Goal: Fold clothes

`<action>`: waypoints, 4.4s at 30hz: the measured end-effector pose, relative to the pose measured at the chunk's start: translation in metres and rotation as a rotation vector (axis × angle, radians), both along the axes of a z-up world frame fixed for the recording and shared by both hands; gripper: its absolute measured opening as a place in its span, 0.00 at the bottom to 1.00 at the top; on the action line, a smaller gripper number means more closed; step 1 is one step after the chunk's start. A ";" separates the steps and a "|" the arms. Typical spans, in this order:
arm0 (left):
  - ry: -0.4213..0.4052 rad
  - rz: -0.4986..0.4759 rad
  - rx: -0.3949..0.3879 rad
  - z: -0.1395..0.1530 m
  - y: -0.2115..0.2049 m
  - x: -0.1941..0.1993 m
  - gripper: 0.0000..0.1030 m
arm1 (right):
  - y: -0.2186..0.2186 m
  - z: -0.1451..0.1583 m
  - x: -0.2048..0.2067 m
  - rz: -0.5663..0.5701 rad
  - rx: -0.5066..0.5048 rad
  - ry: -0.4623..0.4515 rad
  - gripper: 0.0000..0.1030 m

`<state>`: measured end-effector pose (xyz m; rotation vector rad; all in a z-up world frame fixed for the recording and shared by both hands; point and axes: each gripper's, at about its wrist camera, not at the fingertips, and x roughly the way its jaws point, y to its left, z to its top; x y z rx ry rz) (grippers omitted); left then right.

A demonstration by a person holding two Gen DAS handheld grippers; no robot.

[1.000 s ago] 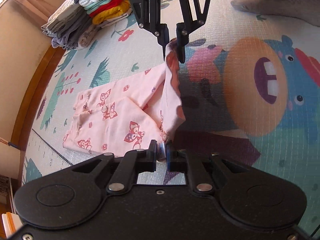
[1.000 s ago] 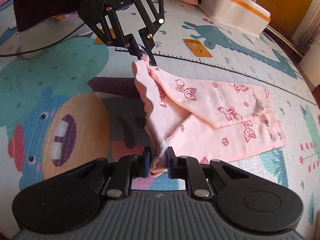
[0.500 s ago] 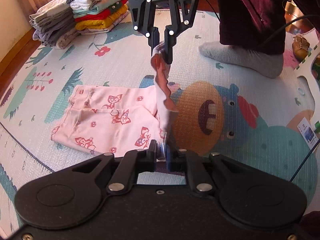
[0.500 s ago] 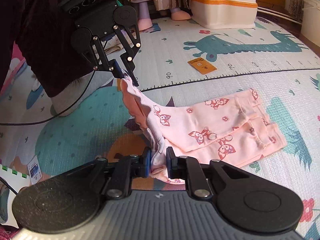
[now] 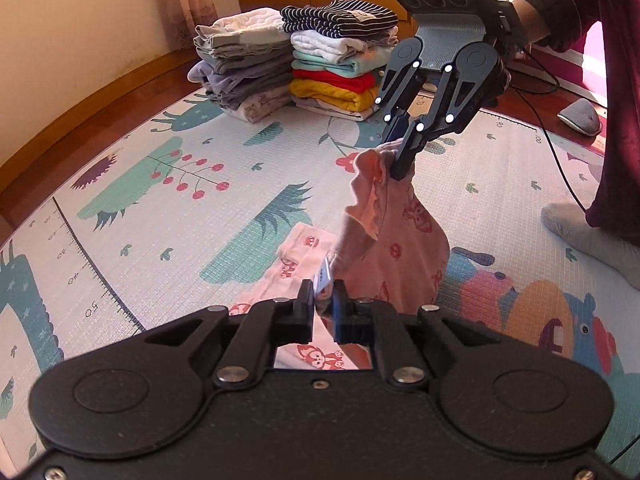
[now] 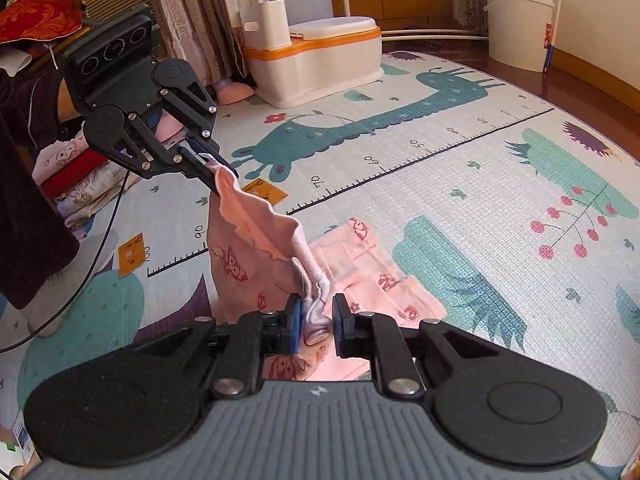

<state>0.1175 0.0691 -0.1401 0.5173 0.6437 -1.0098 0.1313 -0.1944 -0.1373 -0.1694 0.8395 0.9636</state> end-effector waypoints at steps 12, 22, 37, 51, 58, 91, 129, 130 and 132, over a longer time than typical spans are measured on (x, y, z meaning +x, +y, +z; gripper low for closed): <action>0.155 0.163 -0.007 -0.029 0.003 0.061 0.07 | -0.001 -0.036 0.062 -0.126 0.038 0.154 0.17; 0.274 0.296 -0.042 -0.048 0.009 0.084 0.07 | -0.001 -0.069 0.096 -0.240 0.069 0.303 0.17; 0.476 0.556 -0.195 -0.079 0.025 0.083 0.32 | -0.033 -0.095 0.096 -0.481 0.084 0.311 0.38; 0.477 0.733 -0.288 -0.094 0.018 0.058 0.00 | -0.017 -0.110 0.069 -0.508 0.096 0.306 0.11; 0.483 0.786 -0.227 -0.103 0.019 0.054 0.01 | -0.016 -0.109 0.068 -0.532 0.040 0.252 0.16; 0.113 0.348 0.041 -0.114 -0.065 -0.034 0.32 | 0.057 -0.100 -0.059 -0.093 -0.199 -0.099 0.33; 0.522 1.048 -0.279 -0.090 0.014 0.003 0.52 | -0.019 -0.122 -0.039 -0.697 0.250 0.273 0.39; 0.513 1.062 -0.304 -0.090 0.015 0.004 0.52 | -0.020 -0.122 -0.035 -0.689 0.257 0.269 0.39; 0.499 1.080 -0.351 -0.091 0.019 0.006 0.52 | -0.021 -0.124 -0.025 -0.674 0.268 0.270 0.39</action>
